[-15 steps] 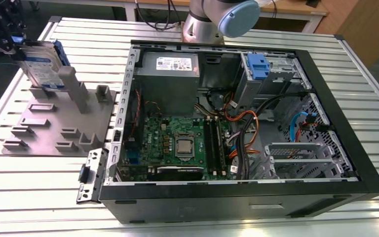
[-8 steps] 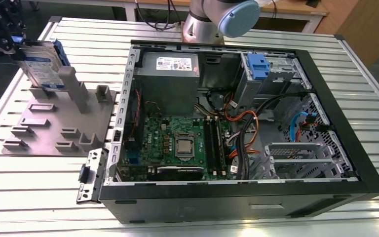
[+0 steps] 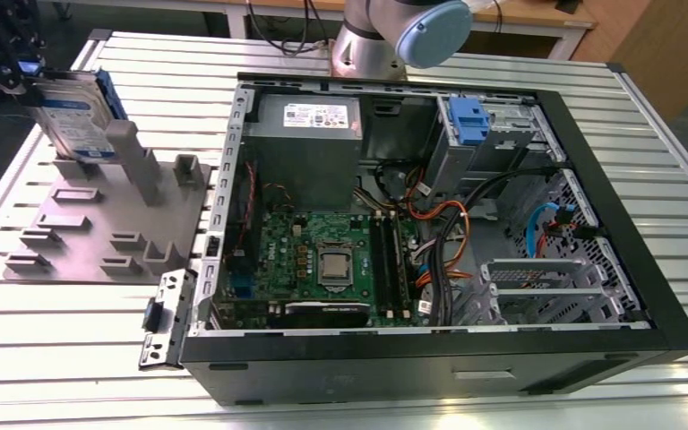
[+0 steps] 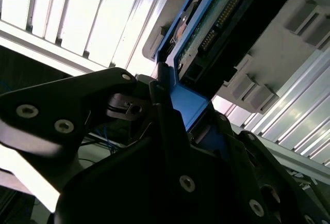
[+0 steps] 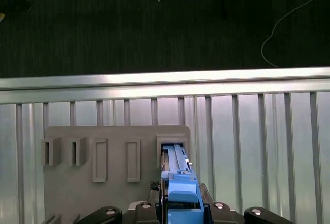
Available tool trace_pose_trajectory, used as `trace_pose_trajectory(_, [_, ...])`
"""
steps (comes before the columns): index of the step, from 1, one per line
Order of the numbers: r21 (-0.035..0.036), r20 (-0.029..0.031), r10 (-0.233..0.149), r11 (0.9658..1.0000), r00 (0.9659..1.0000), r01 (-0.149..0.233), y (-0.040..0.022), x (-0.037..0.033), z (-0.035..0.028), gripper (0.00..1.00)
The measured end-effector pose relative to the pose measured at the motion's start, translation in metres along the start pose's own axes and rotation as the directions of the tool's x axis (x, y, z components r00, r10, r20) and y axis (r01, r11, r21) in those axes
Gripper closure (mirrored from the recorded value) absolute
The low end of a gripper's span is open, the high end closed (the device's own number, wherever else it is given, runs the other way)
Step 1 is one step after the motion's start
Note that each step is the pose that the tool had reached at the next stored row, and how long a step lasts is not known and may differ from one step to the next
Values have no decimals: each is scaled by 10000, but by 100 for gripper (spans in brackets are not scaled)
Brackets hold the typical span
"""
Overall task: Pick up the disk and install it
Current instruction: 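Pick up the disk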
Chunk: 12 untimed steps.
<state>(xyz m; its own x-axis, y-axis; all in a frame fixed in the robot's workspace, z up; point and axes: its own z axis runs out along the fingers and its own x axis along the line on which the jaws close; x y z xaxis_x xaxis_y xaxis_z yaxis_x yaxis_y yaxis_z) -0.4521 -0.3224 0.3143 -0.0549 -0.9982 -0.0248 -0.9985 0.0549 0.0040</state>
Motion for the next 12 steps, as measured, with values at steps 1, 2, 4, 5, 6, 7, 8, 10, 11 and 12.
trace_pose_trajectory(1, [0, 0, 0, 10000, 10000, 0, 0, 0, -10, 64])
trace_pose_trajectory(2, [0, 1, 0, 10000, 10000, 0, 0, -1, -19, 64])
trace_pose_trajectory(4, [0, 0, 0, 10000, 10000, 0, 0, -1, -38, 64])
trace_pose_trajectory(5, [0, 0, 0, 10000, 10000, 0, 0, -1, -47, 64])
trace_pose_trajectory(6, [0, 0, 0, 10000, 10000, 0, 0, -1, -55, 64])
trace_pose_trajectory(7, [1, 1, 0, 10000, 10000, 0, 0, -2, -63, 64])
trace_pose_trajectory(8, [0, 0, 0, 10000, 10000, 0, 0, -2, -71, 64])
trace_pose_trajectory(10, [0, 1, 0, 10000, 10000, 0, 1, -2, -84, 64])
trace_pose_trajectory(11, [0, 0, 0, 10000, 10000, 0, 0, -2, -90, 64])
trace_pose_trajectory(12, [-1, 0, 0, 10000, 10000, 0, 0, -3, -97, 64])
